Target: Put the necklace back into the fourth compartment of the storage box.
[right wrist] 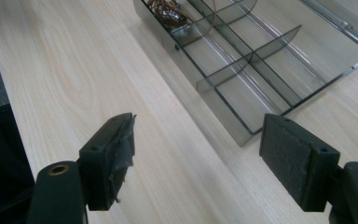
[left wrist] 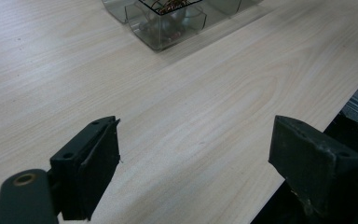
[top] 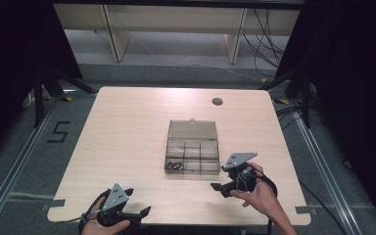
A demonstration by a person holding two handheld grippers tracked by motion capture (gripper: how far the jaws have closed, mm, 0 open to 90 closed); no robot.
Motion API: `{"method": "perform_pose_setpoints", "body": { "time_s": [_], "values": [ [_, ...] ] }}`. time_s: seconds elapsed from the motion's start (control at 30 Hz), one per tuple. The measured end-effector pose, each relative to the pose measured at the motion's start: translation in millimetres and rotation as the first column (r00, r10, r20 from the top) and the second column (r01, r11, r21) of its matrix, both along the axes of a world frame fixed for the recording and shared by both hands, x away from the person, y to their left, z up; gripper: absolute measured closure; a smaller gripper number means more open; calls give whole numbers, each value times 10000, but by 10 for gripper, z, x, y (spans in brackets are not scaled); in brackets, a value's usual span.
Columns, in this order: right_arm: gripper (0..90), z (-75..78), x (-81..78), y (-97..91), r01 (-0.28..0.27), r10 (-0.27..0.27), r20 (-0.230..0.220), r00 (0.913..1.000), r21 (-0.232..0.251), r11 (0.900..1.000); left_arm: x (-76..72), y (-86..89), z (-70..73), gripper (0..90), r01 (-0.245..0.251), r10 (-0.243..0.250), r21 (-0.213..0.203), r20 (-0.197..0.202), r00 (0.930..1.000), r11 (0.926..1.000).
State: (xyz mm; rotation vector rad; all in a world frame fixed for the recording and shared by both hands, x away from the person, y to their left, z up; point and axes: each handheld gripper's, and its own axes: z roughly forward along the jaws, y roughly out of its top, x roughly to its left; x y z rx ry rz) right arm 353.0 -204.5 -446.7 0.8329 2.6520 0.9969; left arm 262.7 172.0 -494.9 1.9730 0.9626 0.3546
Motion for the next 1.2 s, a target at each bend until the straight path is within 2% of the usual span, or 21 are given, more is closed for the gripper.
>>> {"method": "perform_pose_setpoints", "body": {
  "time_s": [0.03, 0.07, 0.1, 0.17, 0.23, 0.27, 0.37, 0.47, 0.5, 0.57, 0.6, 0.63, 0.73, 0.83, 0.93, 0.97, 1.03, 1.07, 1.1, 1.13, 1.2],
  "values": [
    [266, -25, -5, -5, 123, -124, 146, 9998, 106, 9999, -1, 1, 1, 156, 2, -2, 2, 4, 10000, 10000],
    [265, -11, -14, -22, 182, -183, -22, 9998, -55, 9998, -1, 2, 5, 156, 17, -17, 31, 37, 10000, 10000],
    [266, -27, -21, -23, 243, -243, 102, 9997, 94, 9997, 7, 14, 11, 156, 157, -160, 196, 152, 9998, 9997],
    [265, -29, -21, -49, 124, -125, 100, 9999, 72, 9999, 7, 15, 11, 156, 182, -185, 237, 132, 9997, 9996],
    [264, -46, -42, -52, 391, -391, -15, 9992, 160, 9991, 5, 15, 13, 156, 189, -193, 278, 132, 9997, 9994],
    [262, -55, -37, -60, 222, -224, 60, 9997, 238, 9995, 6, 14, 13, 156, 194, -198, 287, 134, 9997, 9994],
    [250, -66, -55, -86, 247, -248, 72, 9997, 138, 9996, 7, 17, 12, 156, 192, -196, 331, 129, 9997, 9993],
    [245, -66, -51, -105, 33, -33, -6, 10000, 68, 10000, 7, 17, 12, 156, 192, -196, 317, 123, 9997, 9993],
    [242, -65, -74, -116, 200, -200, -79, 9998, 43, 9998, 4, 1, 2, 156, 69, -69, 66, 77, 9999, 10000],
    [239, -85, -84, -109, 356, -356, -14, 9994, 209, 9991, 1, -2, 0, 156, 10, -10, 35, -17, 10000, 10000],
    [236, -84, -95, -115, 443, -442, -152, 9989, 112, 9990, 1, 5, 5, 156, 87, -88, 133, 44, 10000, 9999],
    [231, -83, -95, -131, 206, -205, -212, 9996, 37, 9998, 5, 16, 15, 156, 233, -238, 332, 131, 9996, 9992],
    [221, -112, -108, -140, 325, -325, -8, 9995, 129, 9994, 5, 15, 15, 156, 233, -238, 333, 126, 9996, 9992],
    [214, -123, -100, -149, 29, -28, -6, 10000, 171, 9998, 4, 16, 13, 156, 236, -240, 339, 113, 9996, 9991],
    [212, -125, -125, -163, 359, -358, -109, 9993, 154, 9992, 5, 17, 13, 156, 237, -241, 336, 118, 9996, 9992],
    [205, -118, -134, -186, 394, -394, -109, 9992, -35, 9992, 4, 16, 12, 156, 230, -234, 330, 116, 9997, 9992],
    [201, -126, -151, -194, 499, -497, -278, 9984, 33, 9988, 5, 23, 16, 156, 316, -321, 458, 110, 9994, 9985],
    [201, -139, -140, -200, 202, -201, -114, 9997, 83, 9998, 5, 23, 16, 156, 316, -321, 458, 110, 9994, 9985],
    [202, -127, -161, -211, 443, -443, -192, 9988, 5, 9990, 6, 24, 15, 156, 311, -316, 480, 106, 9994, 9984],
    [202, -138, -174, -205, 650, -648, -122, 9978, 156, 9978, 7, 29, 17, 156, 368, -374, 554, 97, 9993, 9978],
    [202, -143, -174, -216, 525, -522, -133, 9985, 232, 9984, 6, 26, 14, 156, 347, -352, 530, 95, 9993, 9980]
  ]
}}
